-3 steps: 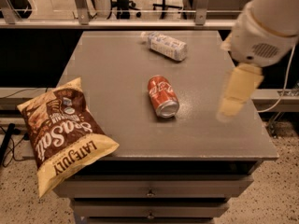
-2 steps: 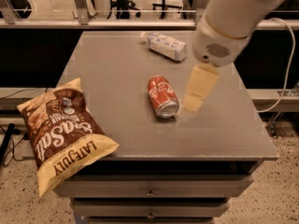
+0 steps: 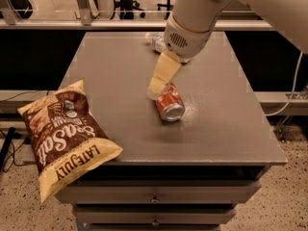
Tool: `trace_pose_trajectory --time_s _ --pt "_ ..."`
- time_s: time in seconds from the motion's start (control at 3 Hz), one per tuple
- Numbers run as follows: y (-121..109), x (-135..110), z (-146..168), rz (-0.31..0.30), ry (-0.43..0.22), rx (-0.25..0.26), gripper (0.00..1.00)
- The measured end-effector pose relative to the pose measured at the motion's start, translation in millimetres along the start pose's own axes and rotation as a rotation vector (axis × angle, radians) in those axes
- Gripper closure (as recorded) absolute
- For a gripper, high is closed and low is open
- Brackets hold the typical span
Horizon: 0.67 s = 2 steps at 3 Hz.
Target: Place coke can upright
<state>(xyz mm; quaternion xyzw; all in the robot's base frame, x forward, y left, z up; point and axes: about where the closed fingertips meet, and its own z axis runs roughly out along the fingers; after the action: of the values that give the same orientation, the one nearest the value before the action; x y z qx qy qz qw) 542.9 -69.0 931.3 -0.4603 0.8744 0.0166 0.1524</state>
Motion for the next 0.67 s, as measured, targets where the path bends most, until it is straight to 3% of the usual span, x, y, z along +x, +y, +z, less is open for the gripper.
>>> trace_pose_trajectory --time_s 0.67 --pt "0.2 4.3 7.5 0.169 0.006 0.009 0.0"
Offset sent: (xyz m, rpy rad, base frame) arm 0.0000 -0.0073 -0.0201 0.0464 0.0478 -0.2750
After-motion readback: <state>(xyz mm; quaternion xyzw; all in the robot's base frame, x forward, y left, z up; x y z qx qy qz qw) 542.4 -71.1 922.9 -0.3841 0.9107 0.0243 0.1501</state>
